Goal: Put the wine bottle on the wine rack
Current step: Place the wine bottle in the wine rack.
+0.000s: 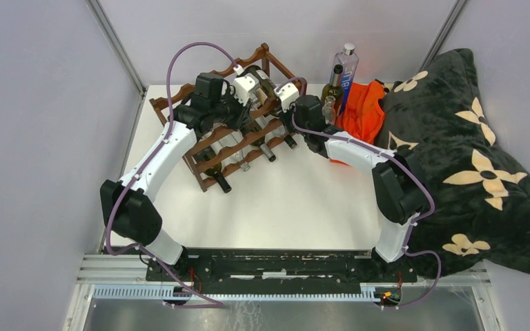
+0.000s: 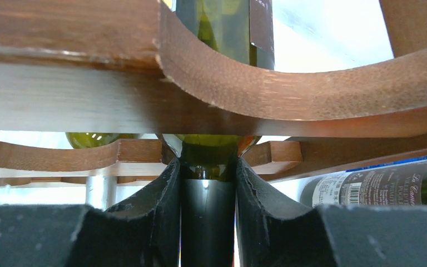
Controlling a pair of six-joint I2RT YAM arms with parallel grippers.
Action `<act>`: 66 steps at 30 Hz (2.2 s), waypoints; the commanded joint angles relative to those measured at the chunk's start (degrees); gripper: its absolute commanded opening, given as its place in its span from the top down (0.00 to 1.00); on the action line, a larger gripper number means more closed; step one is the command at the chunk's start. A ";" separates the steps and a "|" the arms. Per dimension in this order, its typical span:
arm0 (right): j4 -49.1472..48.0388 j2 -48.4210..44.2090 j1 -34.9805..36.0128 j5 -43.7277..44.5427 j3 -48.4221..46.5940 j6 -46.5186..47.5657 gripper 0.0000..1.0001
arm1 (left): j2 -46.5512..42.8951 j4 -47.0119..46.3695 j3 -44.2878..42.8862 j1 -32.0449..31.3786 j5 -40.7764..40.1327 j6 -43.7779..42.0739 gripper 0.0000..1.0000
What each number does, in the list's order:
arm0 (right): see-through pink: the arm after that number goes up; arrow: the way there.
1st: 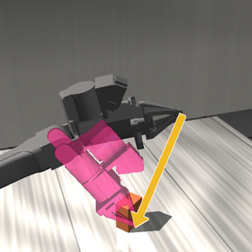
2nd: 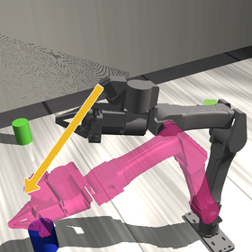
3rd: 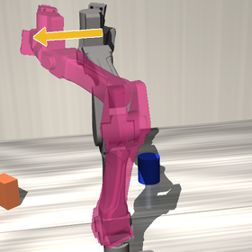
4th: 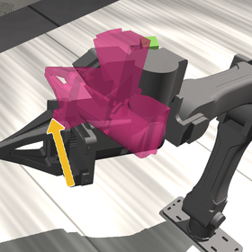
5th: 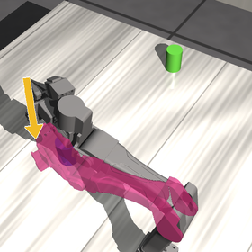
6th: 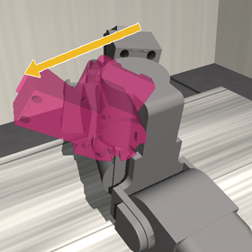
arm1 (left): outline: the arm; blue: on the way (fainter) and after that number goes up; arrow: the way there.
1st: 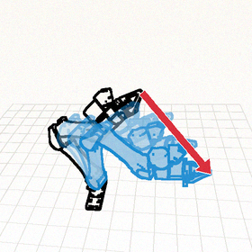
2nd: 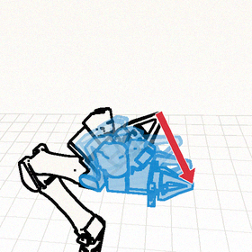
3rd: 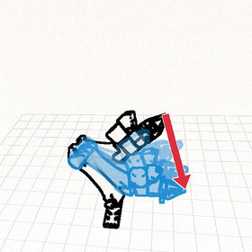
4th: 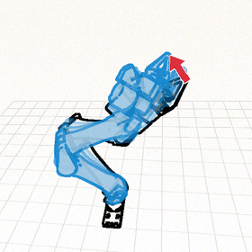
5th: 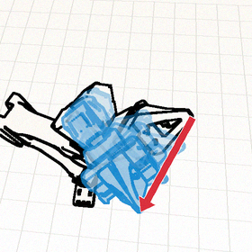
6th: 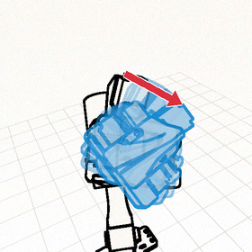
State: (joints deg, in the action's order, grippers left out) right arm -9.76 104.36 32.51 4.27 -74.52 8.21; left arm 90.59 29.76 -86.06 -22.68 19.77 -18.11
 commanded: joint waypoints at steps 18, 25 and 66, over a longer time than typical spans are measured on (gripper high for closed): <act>-10.58 3.34 0.61 2.14 -9.45 3.91 0.78 | -3.80 -1.17 -0.16 -0.17 2.21 -1.84 0.96; -9.68 3.64 0.62 1.80 -10.22 4.64 0.59 | -3.83 -1.13 -0.16 -0.13 2.27 -1.77 0.95; 21.30 -43.93 -3.49 -47.00 21.90 29.25 0.13 | -22.94 -12.23 6.08 -0.17 3.38 28.12 0.00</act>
State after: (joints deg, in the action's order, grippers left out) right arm 8.01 64.31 31.64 -35.05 -54.74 32.49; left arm 72.18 23.42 -81.12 -22.63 18.44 -3.55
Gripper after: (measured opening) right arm 0.865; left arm 0.985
